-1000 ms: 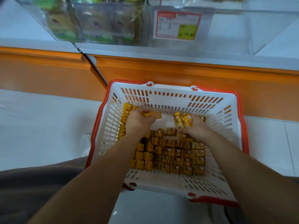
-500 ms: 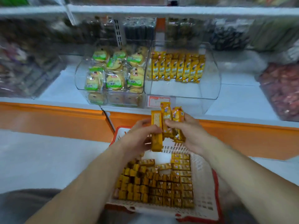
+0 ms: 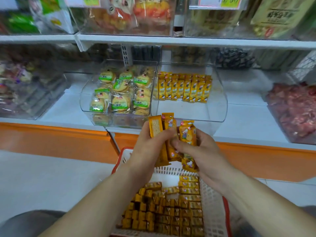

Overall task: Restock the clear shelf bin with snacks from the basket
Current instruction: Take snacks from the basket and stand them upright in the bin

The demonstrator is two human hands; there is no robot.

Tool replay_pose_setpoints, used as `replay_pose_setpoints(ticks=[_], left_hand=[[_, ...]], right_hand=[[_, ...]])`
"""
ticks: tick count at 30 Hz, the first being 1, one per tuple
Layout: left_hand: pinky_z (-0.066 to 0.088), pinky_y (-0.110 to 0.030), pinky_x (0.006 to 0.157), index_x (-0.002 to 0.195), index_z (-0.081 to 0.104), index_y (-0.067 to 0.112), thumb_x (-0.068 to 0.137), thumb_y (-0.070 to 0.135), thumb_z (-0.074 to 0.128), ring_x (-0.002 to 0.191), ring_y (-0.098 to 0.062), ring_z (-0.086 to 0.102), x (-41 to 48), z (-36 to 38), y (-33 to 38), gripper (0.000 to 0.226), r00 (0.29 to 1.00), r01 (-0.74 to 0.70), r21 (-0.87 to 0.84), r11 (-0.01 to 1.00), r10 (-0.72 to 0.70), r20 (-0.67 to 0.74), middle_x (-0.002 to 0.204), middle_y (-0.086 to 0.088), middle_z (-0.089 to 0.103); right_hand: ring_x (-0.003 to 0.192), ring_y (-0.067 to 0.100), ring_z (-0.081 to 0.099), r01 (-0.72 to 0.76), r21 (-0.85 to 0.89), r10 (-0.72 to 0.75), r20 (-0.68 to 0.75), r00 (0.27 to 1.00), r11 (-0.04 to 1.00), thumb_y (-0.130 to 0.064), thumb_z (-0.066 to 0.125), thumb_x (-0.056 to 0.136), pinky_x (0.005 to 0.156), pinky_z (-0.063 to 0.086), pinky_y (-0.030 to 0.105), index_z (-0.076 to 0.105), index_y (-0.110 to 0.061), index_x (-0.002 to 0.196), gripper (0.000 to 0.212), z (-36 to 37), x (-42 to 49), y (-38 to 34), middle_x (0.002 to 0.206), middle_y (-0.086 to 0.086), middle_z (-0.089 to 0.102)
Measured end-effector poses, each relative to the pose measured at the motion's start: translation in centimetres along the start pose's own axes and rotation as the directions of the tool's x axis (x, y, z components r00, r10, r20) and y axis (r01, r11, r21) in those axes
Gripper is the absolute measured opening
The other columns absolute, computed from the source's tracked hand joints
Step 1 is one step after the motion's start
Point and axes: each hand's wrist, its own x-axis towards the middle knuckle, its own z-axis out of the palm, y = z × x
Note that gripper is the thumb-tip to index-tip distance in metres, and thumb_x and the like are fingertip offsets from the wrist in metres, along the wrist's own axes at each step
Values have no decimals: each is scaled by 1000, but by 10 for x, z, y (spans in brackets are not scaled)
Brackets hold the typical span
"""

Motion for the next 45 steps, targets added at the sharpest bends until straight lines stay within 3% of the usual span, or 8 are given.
replay_pose_setpoints(ticks=[6,12,21,26,30,35,40,45], left_hand=[[63,-56,76,117,68,17,83,12,81,92,-40,76,16,-4,11,37,999,22,-28,999,-23,-35,104,-16,78],[63,-46,65,117,67,14,60,15,83,80,-36,76,24,-11,29,59,999,-36,-83,996,36,-2,101,-19,78],[62,-39,59,105,69,27,65,12,83,83,-32,79,23,-28,36,44,991,-128,-2,992,128,27,95,-10,80],[63,-45,64,92,71,40,80,8,83,87,-31,78,30,-43,48,36,972,-229,109,967,232,-22,99,-6,79],[64,-43,67,92,70,43,81,10,84,89,-27,78,42,-54,63,37,959,-271,144,952,280,-52,100,-3,79],[65,-45,72,102,68,35,82,12,82,91,-25,78,56,-62,66,34,950,-276,150,949,293,-109,100,-2,79],[66,-43,70,94,69,40,83,12,82,89,-24,78,66,-65,64,32,951,-279,165,946,296,-89,97,-2,79],[65,-48,72,93,67,42,83,15,82,86,-26,79,71,-68,59,32,959,-259,169,951,274,-73,95,-1,79]], right_hand=[[99,32,73,-109,85,99,108,989,990,-33,82,66,77,60,40,75,-16,108,46,-6,15,-5,106,14,75],[62,21,65,-174,193,172,32,985,966,-55,59,84,47,51,31,72,-9,109,54,-6,25,-6,83,14,69],[81,30,72,-151,275,128,101,987,950,-25,65,87,59,60,39,71,-10,111,29,-5,21,-17,104,20,73],[80,16,73,105,-212,-115,-35,993,972,-26,74,85,63,54,29,72,-27,97,12,-16,54,-45,92,2,76],[72,14,67,227,-372,-303,-160,939,900,-15,77,83,60,53,25,57,-29,100,30,-18,123,-63,94,5,70],[82,36,69,197,-584,-334,-135,933,787,-6,80,80,76,58,49,56,-23,99,35,-5,224,-50,90,13,66],[90,20,66,114,-785,-352,-140,925,609,-15,82,78,75,43,23,67,-14,117,41,10,293,-29,83,1,68],[95,26,66,101,-853,-403,-135,905,513,-10,72,81,77,44,23,68,-12,114,33,12,315,-8,89,5,69]])
